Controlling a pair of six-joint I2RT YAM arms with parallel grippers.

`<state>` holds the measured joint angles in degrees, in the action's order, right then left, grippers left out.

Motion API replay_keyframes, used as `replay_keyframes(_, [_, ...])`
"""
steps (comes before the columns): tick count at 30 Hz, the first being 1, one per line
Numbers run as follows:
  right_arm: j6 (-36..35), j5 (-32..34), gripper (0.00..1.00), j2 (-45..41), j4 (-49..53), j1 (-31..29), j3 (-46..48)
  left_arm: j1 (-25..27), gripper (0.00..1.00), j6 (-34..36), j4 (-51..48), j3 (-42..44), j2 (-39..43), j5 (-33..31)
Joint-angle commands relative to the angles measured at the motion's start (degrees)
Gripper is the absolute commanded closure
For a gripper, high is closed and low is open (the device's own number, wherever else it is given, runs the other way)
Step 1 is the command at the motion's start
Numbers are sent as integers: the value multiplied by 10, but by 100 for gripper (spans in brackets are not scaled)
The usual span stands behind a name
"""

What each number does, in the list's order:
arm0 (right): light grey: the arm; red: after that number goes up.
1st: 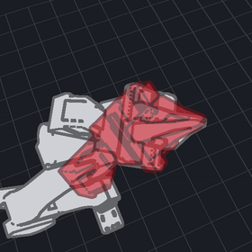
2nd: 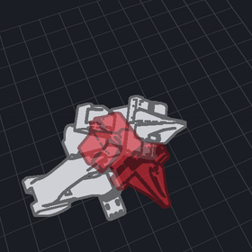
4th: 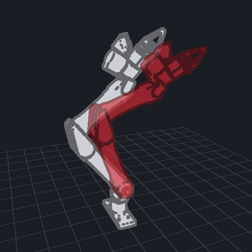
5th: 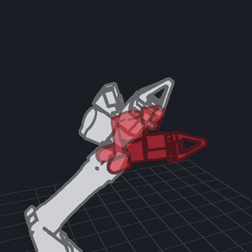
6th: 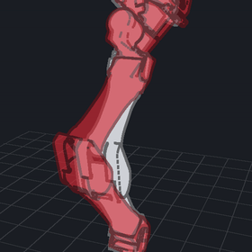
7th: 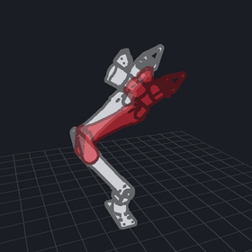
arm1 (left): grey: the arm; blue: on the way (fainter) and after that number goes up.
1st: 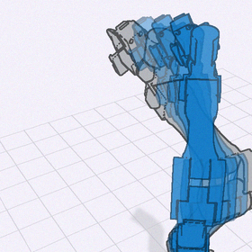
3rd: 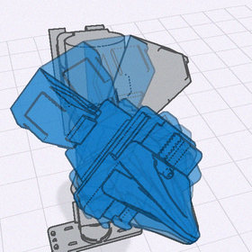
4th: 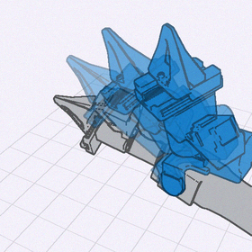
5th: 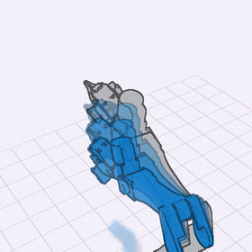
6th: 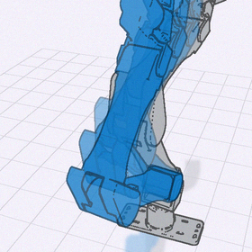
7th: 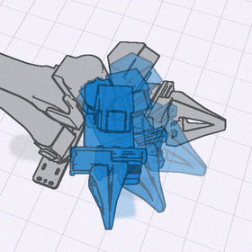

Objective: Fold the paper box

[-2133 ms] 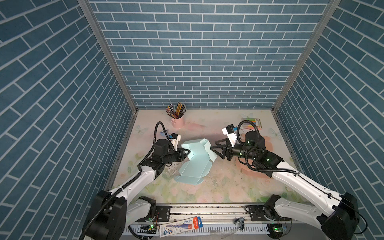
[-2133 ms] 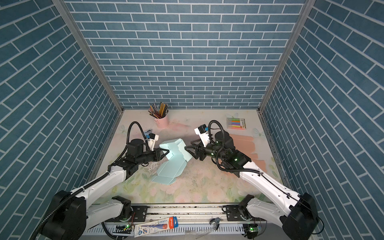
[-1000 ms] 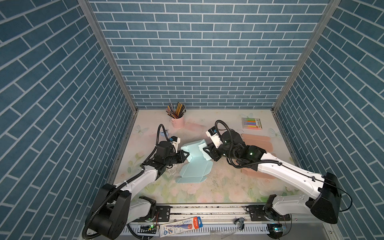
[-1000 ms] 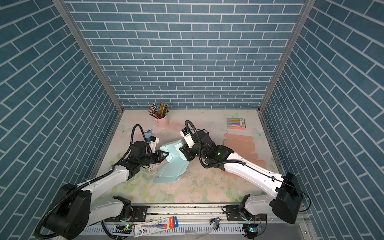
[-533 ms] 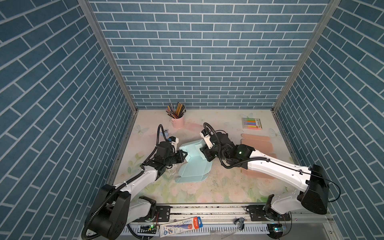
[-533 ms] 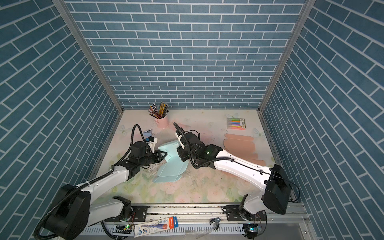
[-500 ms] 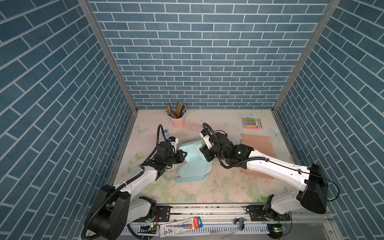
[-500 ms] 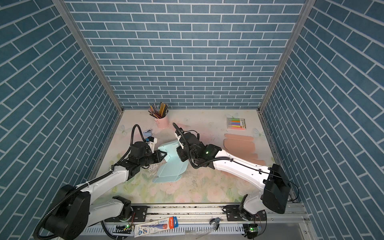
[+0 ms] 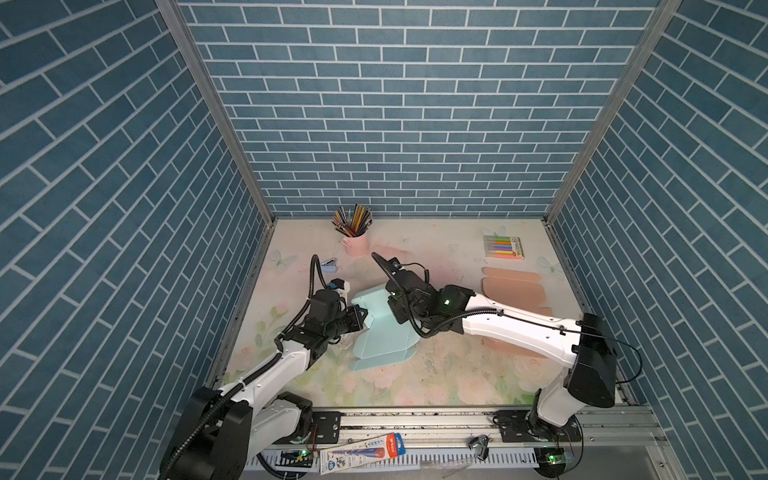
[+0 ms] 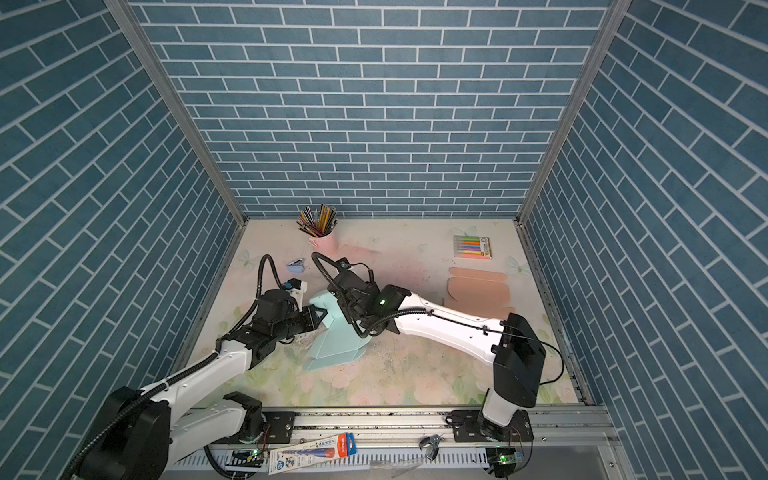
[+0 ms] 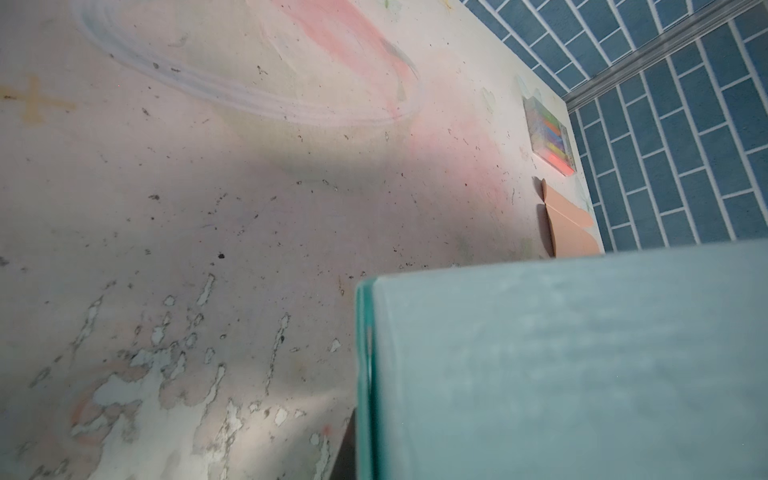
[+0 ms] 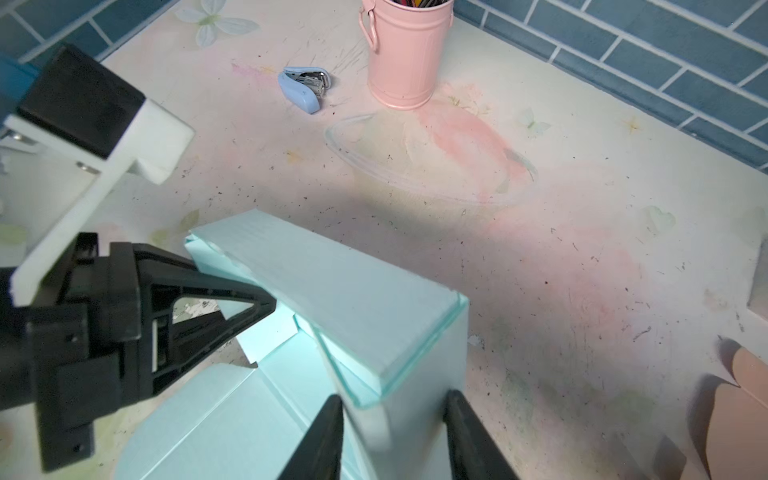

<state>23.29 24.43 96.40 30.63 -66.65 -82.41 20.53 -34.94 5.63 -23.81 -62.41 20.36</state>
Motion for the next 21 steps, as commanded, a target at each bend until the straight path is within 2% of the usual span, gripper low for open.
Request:
replay_keyframes(1, [47, 66, 59, 41, 71, -20, -41, 11, 90, -3, 26, 4, 23, 29])
replay_keyframes(5, [69, 112, 60, 72, 117, -30, -77, 15, 90, -5, 26, 10, 32, 23])
replay_keyframes(11, [93, 138, 64, 90, 137, -37, -92, 16, 90, -12, 45, 23, 37, 29])
replay_keyframes(21, [133, 199, 70, 137, 221, -42, -144, 36, 92, -40, 43, 16, 49, 2])
